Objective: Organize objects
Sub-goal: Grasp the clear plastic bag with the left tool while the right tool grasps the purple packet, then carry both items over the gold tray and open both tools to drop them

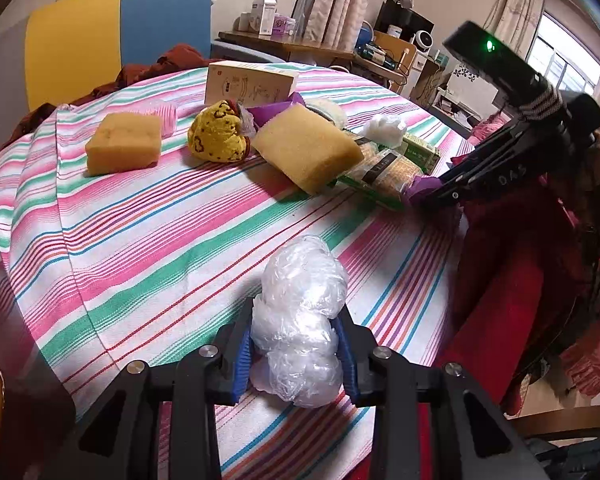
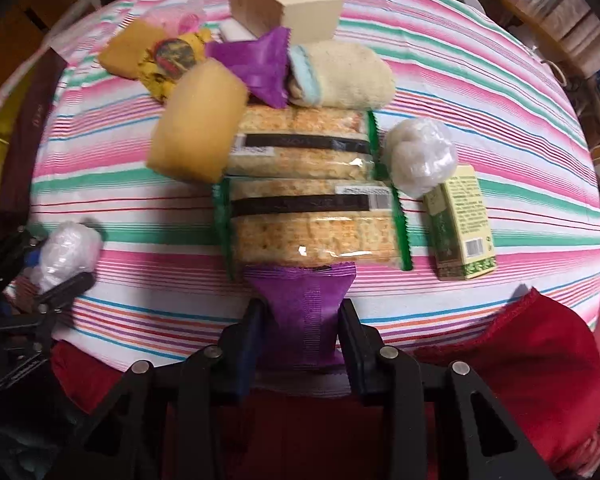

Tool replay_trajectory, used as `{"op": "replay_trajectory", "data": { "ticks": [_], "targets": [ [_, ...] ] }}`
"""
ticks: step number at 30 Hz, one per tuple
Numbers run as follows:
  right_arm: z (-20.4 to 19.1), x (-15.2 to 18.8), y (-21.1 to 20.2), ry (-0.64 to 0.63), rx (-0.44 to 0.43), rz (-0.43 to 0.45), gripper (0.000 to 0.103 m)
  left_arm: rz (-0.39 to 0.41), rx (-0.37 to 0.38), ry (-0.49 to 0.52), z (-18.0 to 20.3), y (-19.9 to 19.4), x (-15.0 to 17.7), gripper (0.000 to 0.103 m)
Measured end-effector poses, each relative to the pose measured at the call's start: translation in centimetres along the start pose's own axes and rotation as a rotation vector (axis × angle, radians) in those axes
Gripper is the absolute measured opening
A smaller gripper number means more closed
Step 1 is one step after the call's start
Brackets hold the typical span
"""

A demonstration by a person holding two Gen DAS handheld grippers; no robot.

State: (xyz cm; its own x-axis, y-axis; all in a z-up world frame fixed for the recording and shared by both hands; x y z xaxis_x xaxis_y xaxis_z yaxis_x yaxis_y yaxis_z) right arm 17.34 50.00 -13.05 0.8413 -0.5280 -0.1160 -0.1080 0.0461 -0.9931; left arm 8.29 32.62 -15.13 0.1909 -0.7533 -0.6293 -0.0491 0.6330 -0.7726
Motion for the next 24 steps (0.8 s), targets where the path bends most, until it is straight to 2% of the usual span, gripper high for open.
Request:
{"op": "replay_trajectory", "data": {
  "ticks": [4,11,16,24],
  "targets": [
    [-0.7,1.0,-1.1,-0.005,-0.044,0.028,0.037,0.006,-0.007,-0.013,-0.3,-0.6,-0.1,0.034],
    [-2.8,1.5,-5.4,-0.028,-0.123,0.132,0.037,0.101,-0.059,-0.016,-0.4,-4.6,-1.4,0.034],
    [-7.1,-1.7,-6.6,-0.062,-0.184,0.199,0.037,0.142,-0.135,-0.071,-2.1,-7.6,-1.4,0.034],
    [-16.7,-4.3,-9.3,-0.188,-0.343,0.284,0.037,0.200,-0.304,-0.272,-8.4,-14.4,0.8,0.035]
  ]
}}
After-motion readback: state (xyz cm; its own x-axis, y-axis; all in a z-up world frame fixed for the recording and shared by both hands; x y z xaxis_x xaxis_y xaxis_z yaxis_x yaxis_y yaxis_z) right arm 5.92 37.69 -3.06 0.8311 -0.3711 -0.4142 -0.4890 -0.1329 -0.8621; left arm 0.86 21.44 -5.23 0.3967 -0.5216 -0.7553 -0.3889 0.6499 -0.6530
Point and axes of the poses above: each gripper's, at about its wrist camera, not at the fingertips, and y roughly the way its jaws point, z to its right, x to its underside, the point moved 7 cm from there along y, roughly the way its jaws point, and after that the axes turned 10 degrees about y, right-handed, at the moved point
